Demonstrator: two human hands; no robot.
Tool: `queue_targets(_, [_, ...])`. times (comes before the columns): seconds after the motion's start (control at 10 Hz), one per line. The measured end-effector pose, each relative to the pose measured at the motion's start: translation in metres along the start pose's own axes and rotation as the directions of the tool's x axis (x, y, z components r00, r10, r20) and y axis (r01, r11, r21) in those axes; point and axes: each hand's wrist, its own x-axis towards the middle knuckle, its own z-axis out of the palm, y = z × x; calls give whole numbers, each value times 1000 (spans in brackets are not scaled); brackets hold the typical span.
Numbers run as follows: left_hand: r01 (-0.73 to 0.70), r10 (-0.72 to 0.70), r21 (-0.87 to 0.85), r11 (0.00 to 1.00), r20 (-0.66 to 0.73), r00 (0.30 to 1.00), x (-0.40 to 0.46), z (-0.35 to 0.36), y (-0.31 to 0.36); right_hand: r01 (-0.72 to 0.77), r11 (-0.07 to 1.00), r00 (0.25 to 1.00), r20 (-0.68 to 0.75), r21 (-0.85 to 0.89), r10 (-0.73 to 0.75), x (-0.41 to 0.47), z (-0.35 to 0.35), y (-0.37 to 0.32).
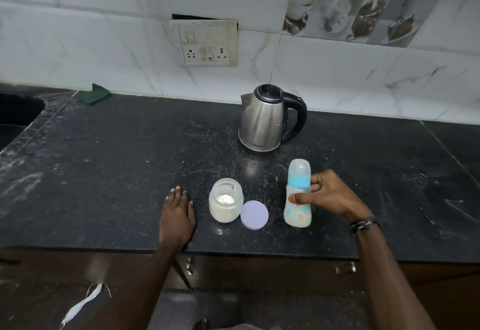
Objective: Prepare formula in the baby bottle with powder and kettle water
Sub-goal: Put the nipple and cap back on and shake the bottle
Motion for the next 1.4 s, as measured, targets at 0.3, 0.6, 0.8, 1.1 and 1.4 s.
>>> queue_targets(0.3, [2, -2, 1, 1000, -7, 1000, 0, 1, -1, 8, 986, 999, -46, -164, -16, 7, -2, 2])
queue_targets(0.6, [0, 0, -1, 1000, -4, 1000, 0, 3, -2, -51, 936, 994, 73, -350, 81, 21, -4, 11])
queue_targets(0.8, [-2, 2, -7, 1000, -8, 1000, 0, 3, -2, -22, 979, 992, -123, -204, -4, 40, -1, 8])
queue_targets(1.1, [7, -7, -1, 1000, 4, 1000, 0, -1, 1, 66, 998, 923, -379, -20, -69, 77, 24, -8])
queue_targets(1.4, [2, -2, -2, 1000, 10, 1000, -1, -2, 1, 34, 999, 883, -469, 5, -27, 120, 38, -7])
